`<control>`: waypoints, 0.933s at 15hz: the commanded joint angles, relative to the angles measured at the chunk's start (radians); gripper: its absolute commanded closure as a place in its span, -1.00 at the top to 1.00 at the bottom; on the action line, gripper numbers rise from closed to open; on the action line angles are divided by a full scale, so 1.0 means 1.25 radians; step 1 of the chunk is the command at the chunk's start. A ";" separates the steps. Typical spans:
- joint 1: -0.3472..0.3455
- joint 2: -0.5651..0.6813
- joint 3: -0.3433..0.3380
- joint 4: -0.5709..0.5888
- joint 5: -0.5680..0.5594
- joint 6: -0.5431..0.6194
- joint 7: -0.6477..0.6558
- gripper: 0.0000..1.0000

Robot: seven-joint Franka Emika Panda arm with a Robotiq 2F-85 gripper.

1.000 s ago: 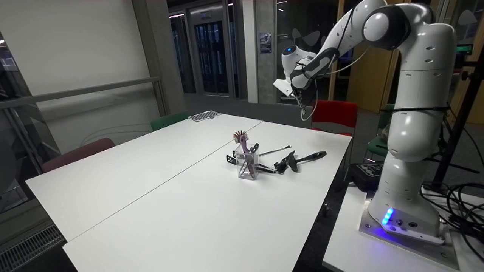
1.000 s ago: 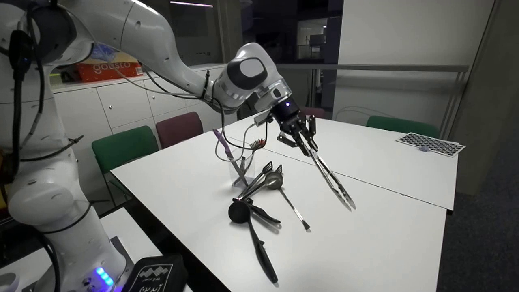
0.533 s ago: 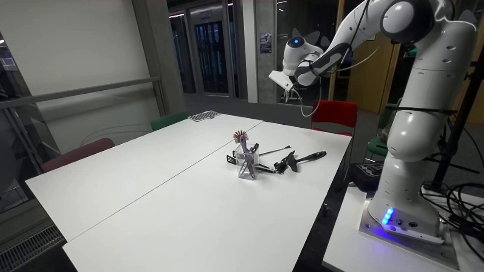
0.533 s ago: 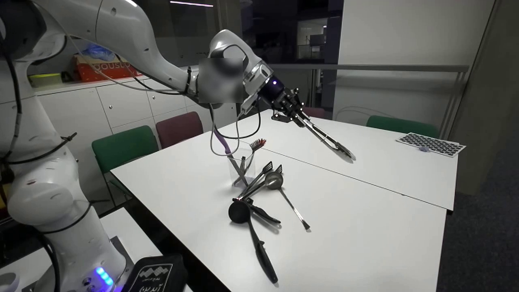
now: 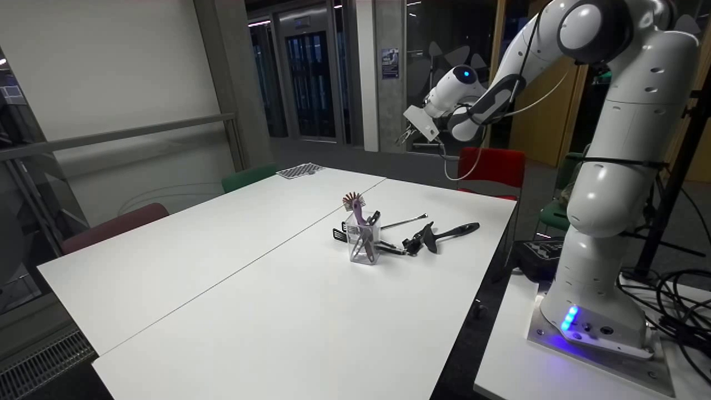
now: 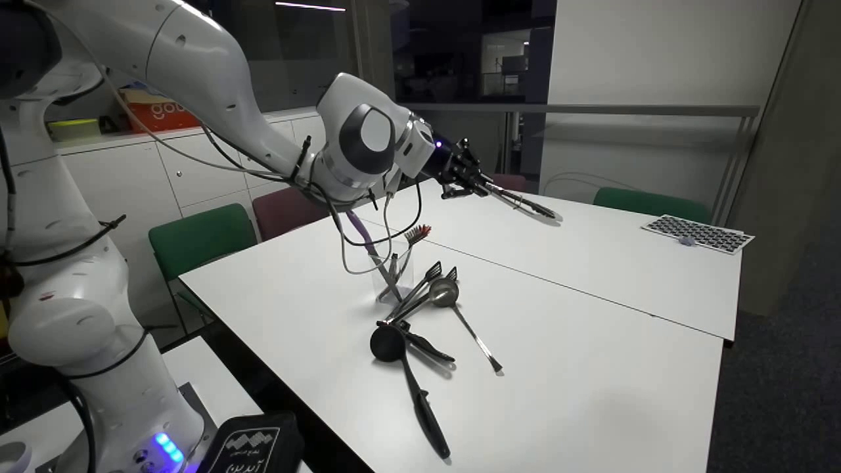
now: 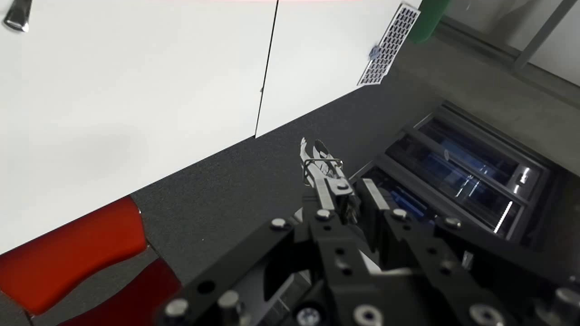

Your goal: Remove the tongs from the plastic and put them on the table

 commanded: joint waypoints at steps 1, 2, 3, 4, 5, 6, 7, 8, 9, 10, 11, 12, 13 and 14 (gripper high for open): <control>0.000 0.000 -0.001 -0.003 0.000 0.004 -0.002 -0.60; 0.000 0.000 -0.001 -0.003 0.000 0.004 -0.002 -0.60; 0.000 0.000 0.000 -0.003 0.001 0.004 -0.002 -0.60; 0.000 0.000 0.000 -0.003 0.001 0.004 -0.002 -0.60; 0.000 0.000 0.000 -0.003 0.001 0.004 -0.002 -0.60; 0.000 0.000 0.000 -0.003 0.001 0.004 -0.002 -0.90; 0.025 0.006 -0.009 -0.059 0.129 0.068 -0.026 -0.90; -0.010 0.014 0.021 -0.067 0.199 0.064 -0.051 -0.90; -0.011 0.024 0.023 -0.082 0.265 0.066 -0.062 -0.90; -0.012 0.033 0.029 -0.106 0.338 0.067 -0.082 -0.90; -0.010 0.033 0.038 -0.122 0.407 0.054 -0.096 -0.90; -0.006 0.028 0.050 -0.139 0.479 0.038 -0.109 -0.90; -0.004 0.019 0.060 -0.153 0.549 0.022 -0.124 -0.90; -0.001 0.007 0.070 -0.159 0.618 -0.002 -0.136 -0.90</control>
